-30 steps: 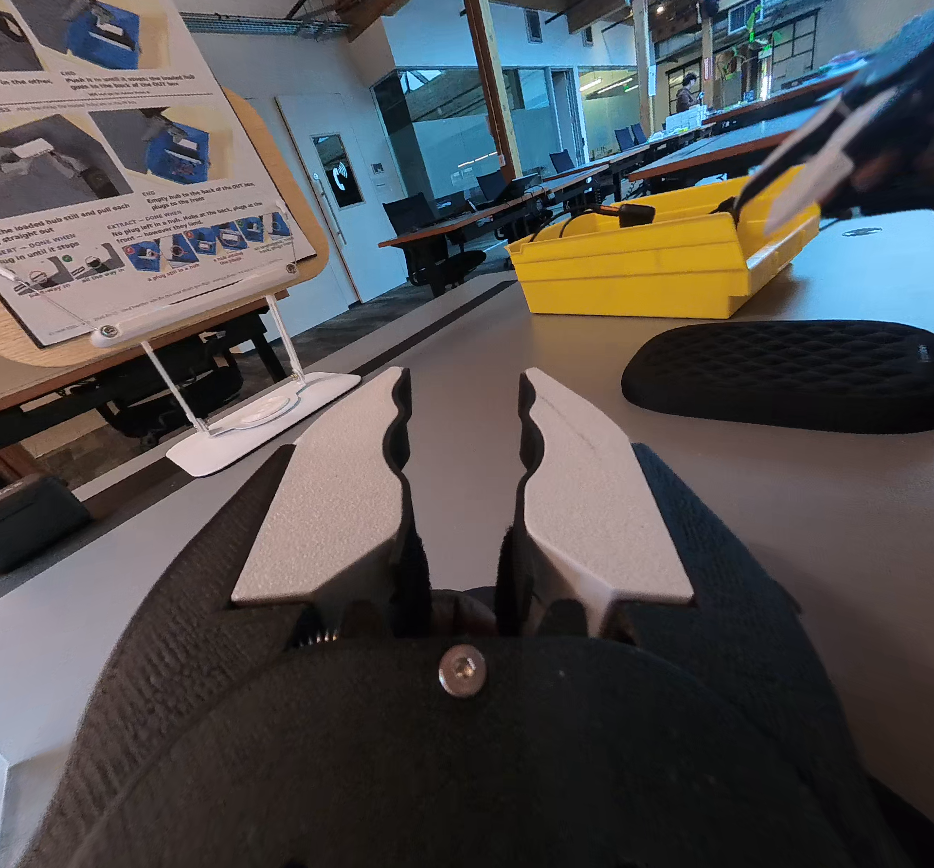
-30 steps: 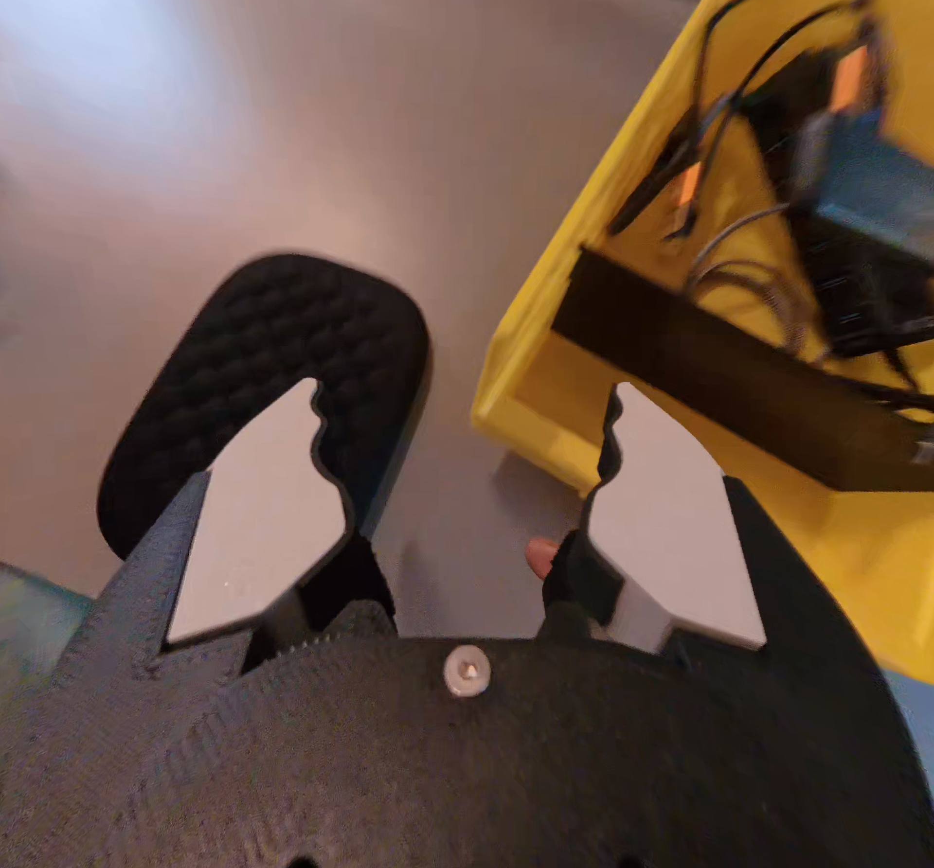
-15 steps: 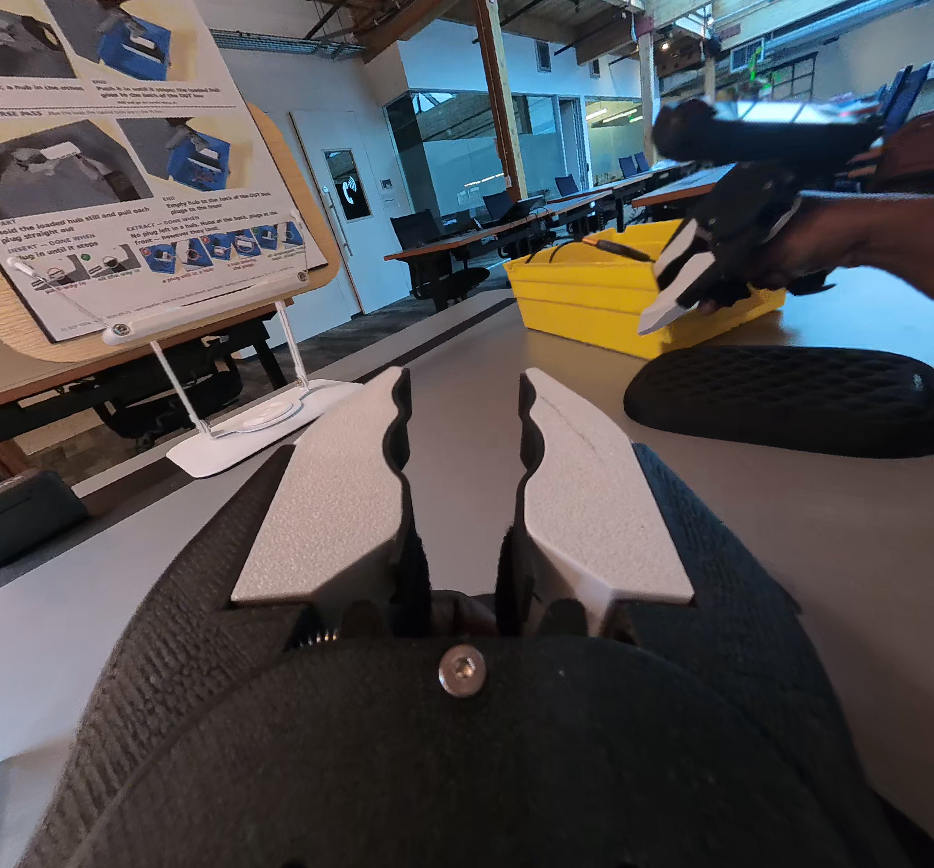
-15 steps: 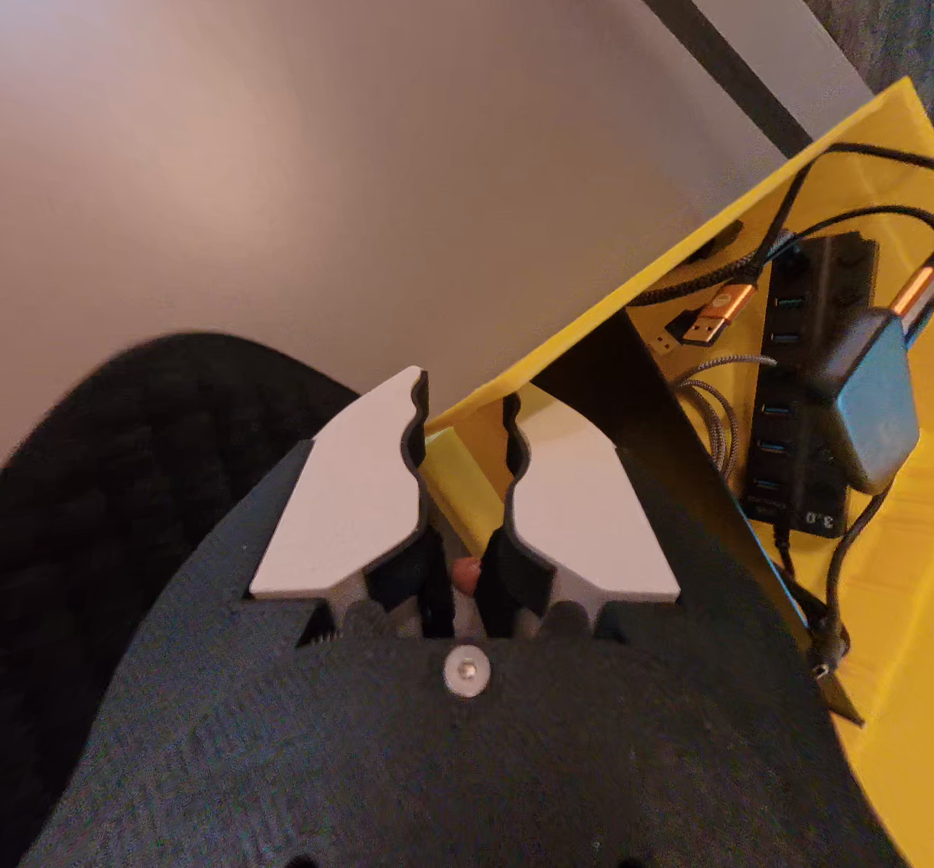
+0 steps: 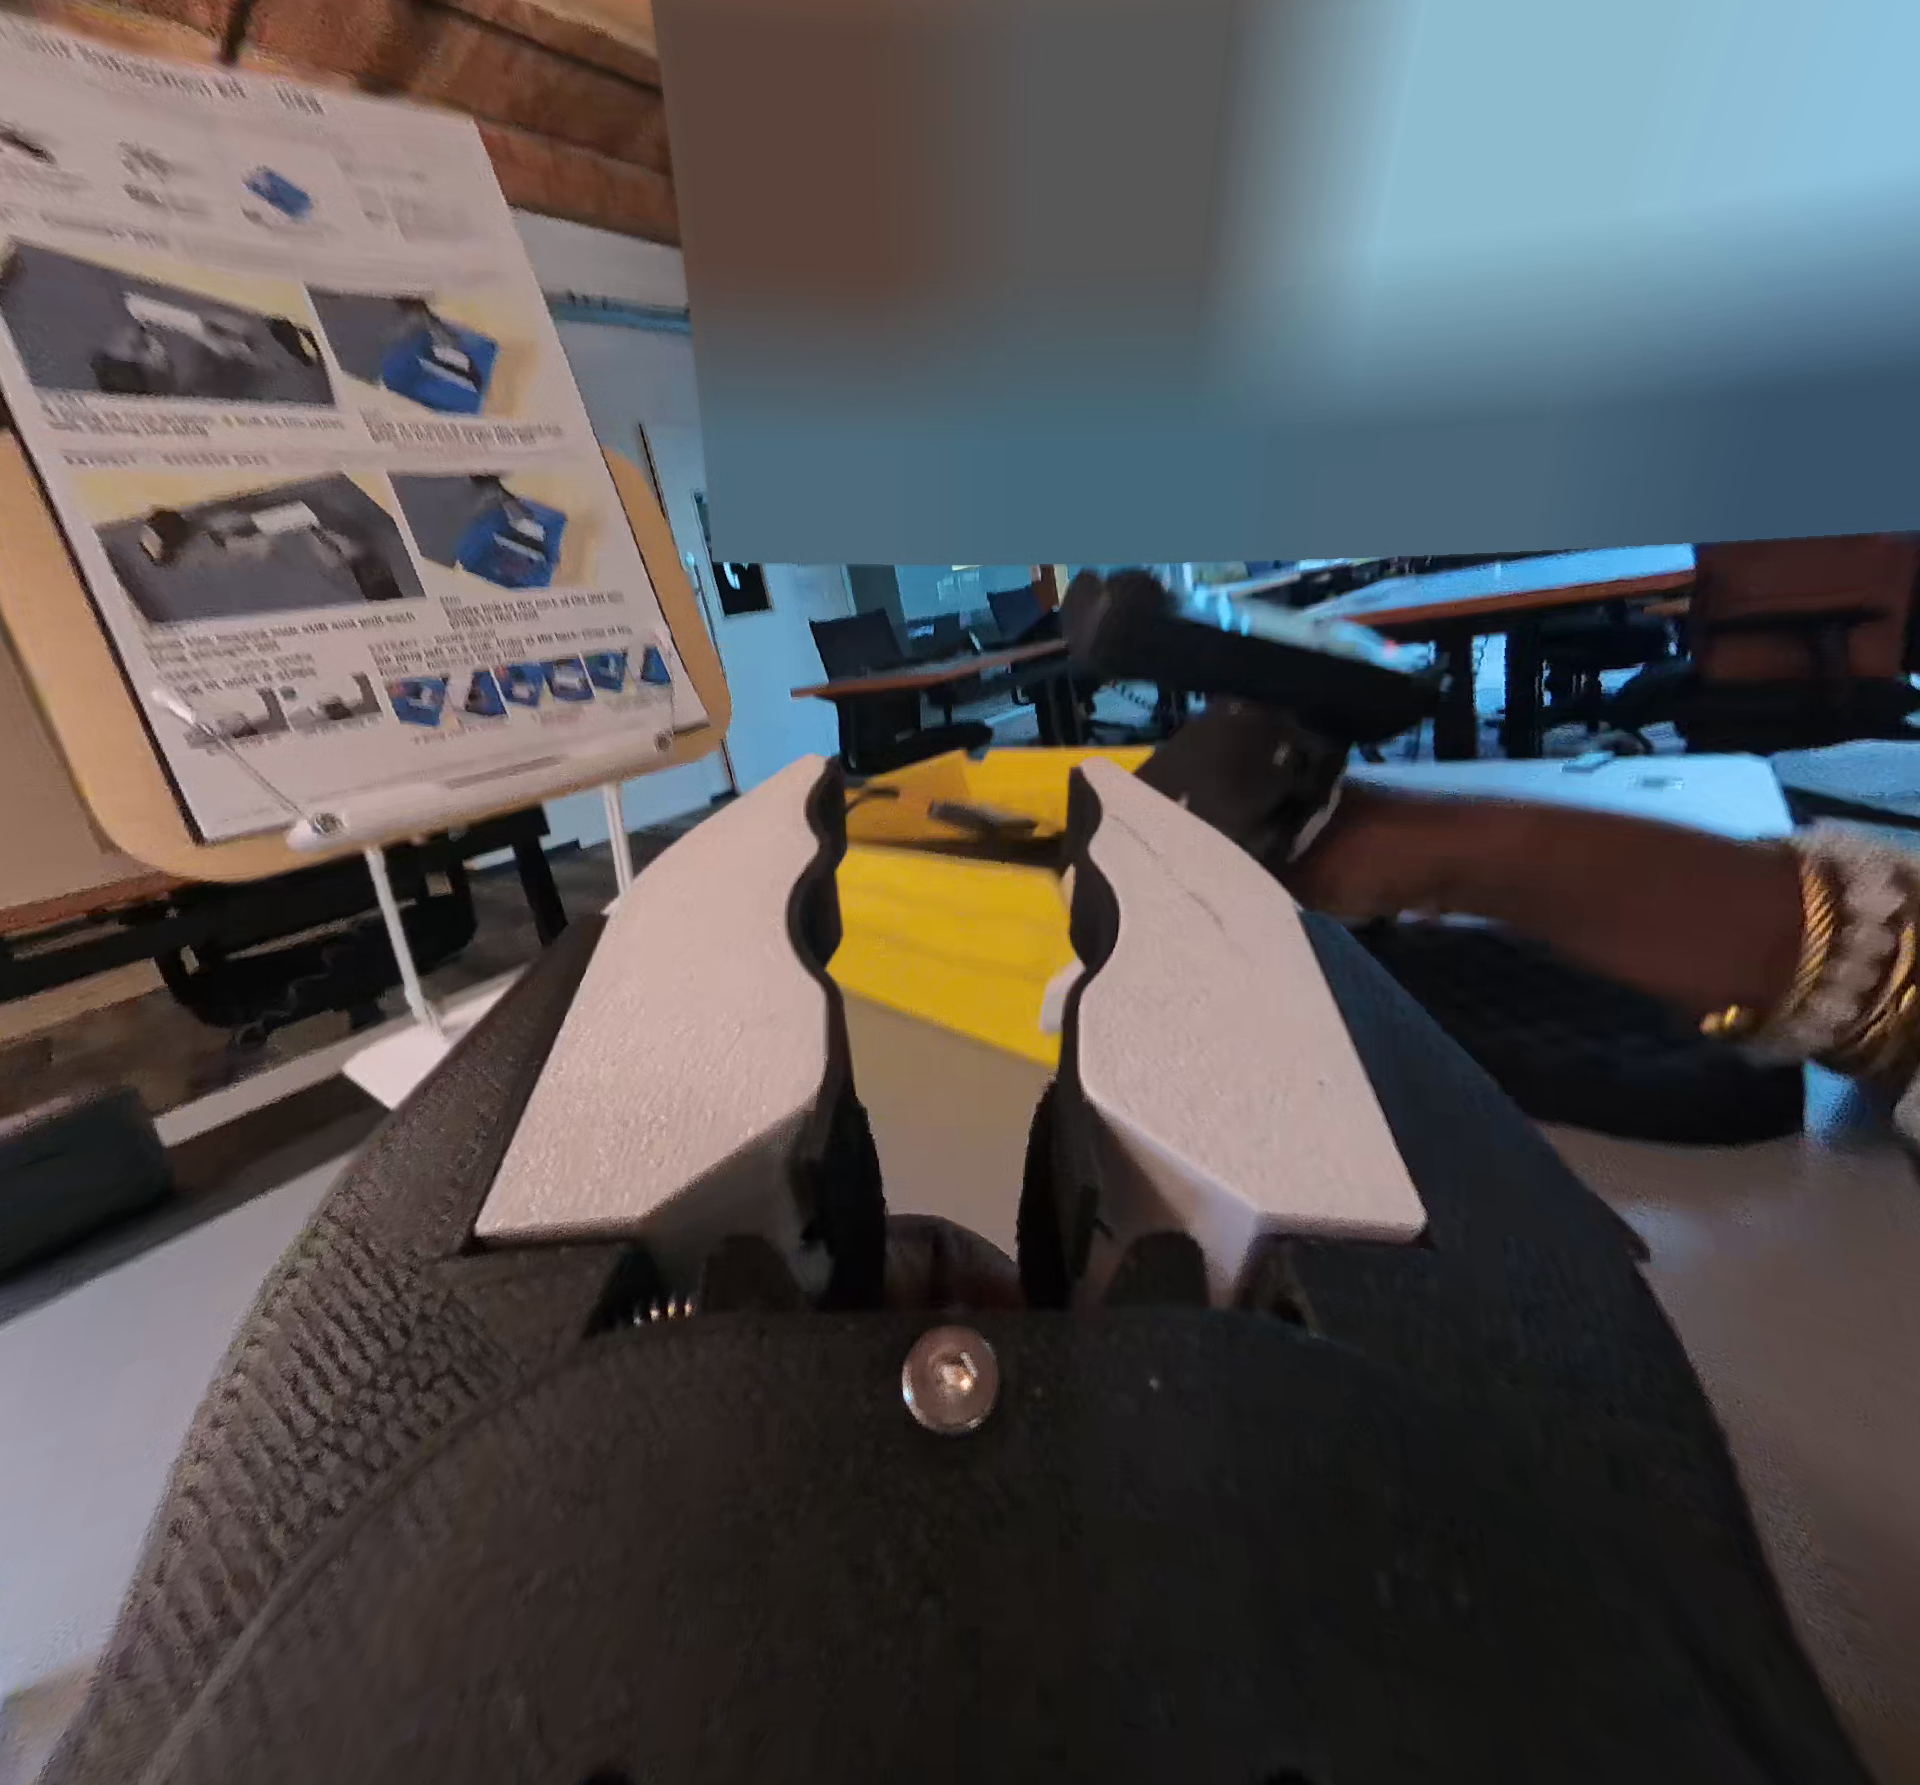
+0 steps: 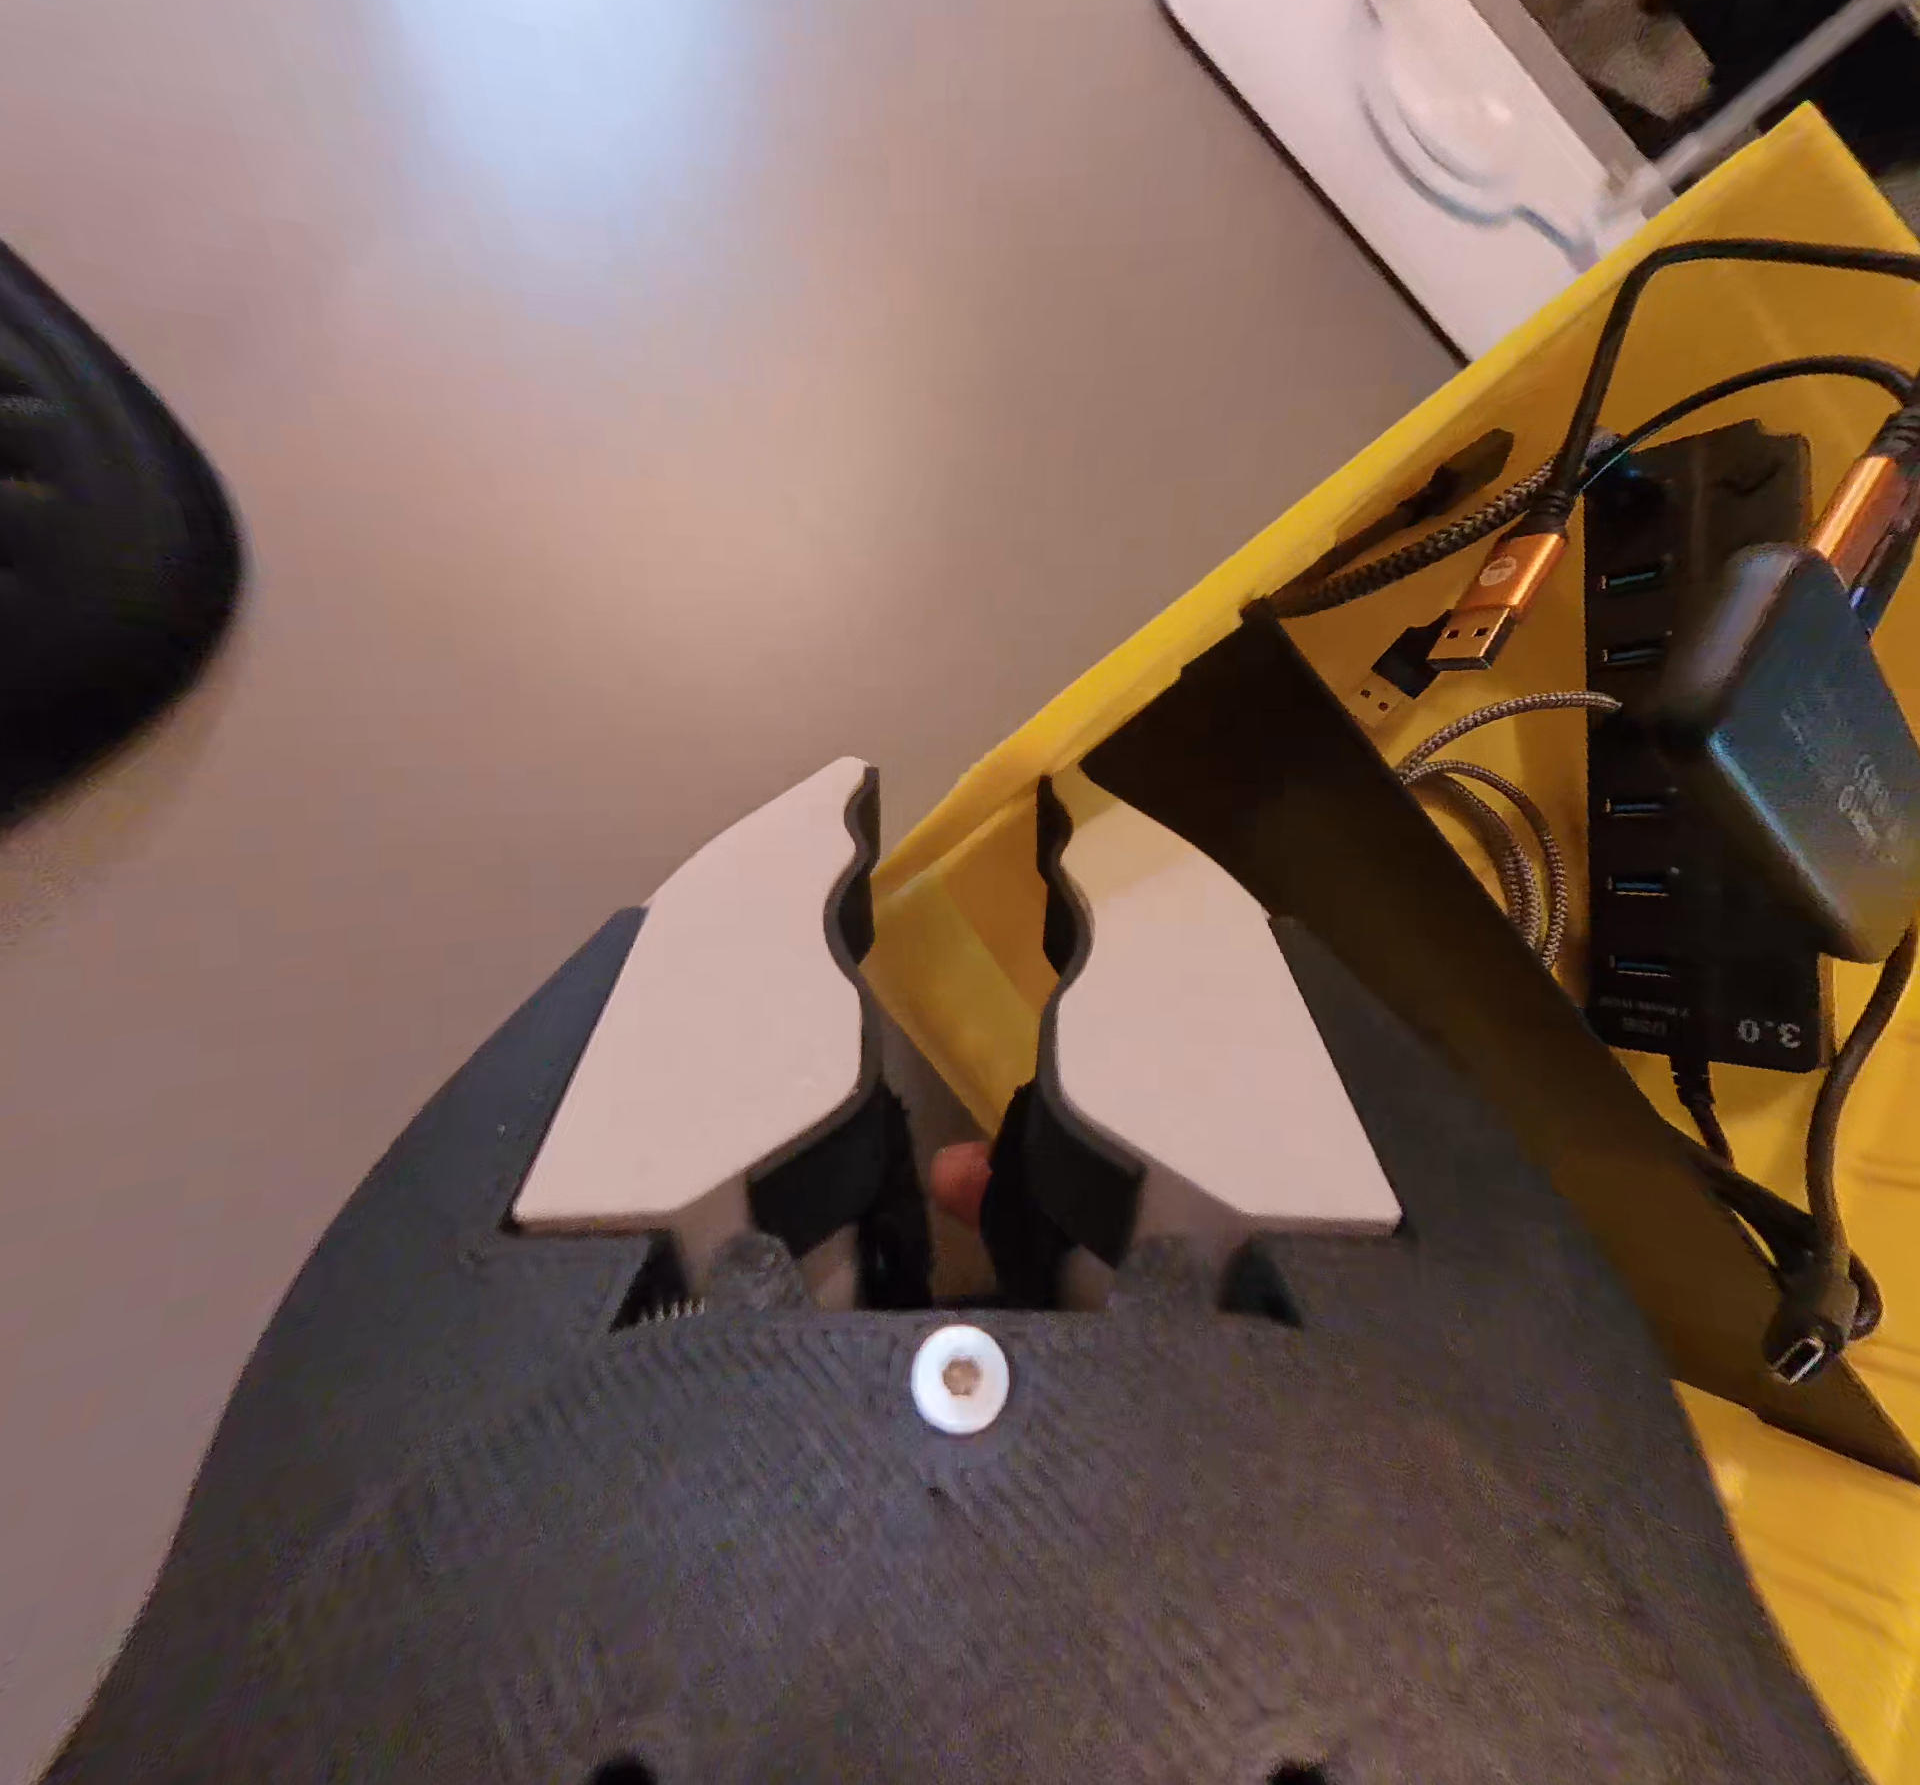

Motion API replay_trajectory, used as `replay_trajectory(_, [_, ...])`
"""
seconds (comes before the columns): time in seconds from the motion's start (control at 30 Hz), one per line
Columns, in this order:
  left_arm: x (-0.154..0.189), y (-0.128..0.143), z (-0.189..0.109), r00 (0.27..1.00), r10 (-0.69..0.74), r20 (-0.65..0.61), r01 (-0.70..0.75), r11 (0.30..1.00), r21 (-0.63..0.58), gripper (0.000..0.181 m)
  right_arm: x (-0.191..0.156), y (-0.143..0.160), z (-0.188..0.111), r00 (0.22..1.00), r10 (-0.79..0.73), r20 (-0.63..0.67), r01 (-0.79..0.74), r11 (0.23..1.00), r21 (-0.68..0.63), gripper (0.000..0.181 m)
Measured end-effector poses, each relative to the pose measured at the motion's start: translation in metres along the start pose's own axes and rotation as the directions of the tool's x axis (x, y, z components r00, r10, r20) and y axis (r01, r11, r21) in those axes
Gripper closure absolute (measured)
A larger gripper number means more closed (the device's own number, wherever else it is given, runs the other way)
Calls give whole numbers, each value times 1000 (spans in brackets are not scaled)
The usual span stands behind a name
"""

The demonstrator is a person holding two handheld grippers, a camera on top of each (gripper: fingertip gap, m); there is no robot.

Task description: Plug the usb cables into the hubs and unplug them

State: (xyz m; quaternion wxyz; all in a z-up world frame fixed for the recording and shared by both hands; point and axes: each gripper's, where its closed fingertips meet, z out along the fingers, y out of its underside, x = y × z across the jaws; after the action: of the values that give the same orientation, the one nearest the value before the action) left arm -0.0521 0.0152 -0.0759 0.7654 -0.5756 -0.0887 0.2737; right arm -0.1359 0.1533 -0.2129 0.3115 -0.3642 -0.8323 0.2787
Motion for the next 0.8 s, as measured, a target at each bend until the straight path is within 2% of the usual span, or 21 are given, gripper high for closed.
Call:
replay_trajectory(0.1, [-9, -42, -16, 999, 29, 24, -30, 998, 50, 141, -30, -26, 12, 997, -52, 64, 49, 998, 40, 153])
replay_trajectory(0.2, [-28, -75, -43, 989, 101, 106, -107, 993, 50, 141, -60, -50, 22, 985, -120, 120, 112, 991, 79, 152])
replay_trajectory(0.27, [-48, -91, -67, 972, 142, 187, -149, 988, 26, 141, -80, -64, 27, 972, -170, 160, 156, 983, 97, 152])
replay_trajectory(0.33, [-79, -96, -99, 928, 205, 310, -194, 979, -64, 140, -97, -76, 31, 957, -215, 194, 196, 974, 111, 152])
replay_trajectory(0.4, [-122, -88, -142, 830, 295, 474, -211, 952, -224, 141, -114, -86, 34, 940, -257, 225, 232, 963, 134, 151])
replay_trajectory(0.5, [-176, -63, -219, 666, 386, 639, -92, 892, -443, 134, -133, -98, 37, 917, -290, 275, 248, 953, 175, 150])
replay_trajectory(0.53, [-187, -51, -242, 635, 396, 663, -32, 872, -489, 129, -139, -101, 37, 907, -303, 293, 255, 948, 192, 146])
replay_trajectory(0.63, [-203, -18, -290, 613, 343, 712, 156, 831, -534, 116, -149, -110, 28, 898, -292, 328, 206, 940, 273, 139])
replay_trajectory(0.8, [-206, 9, -313, 629, 291, 721, 256, 797, -546, 116, -148, -133, -3, 941, -199, 274, 67, 902, 427, 131])
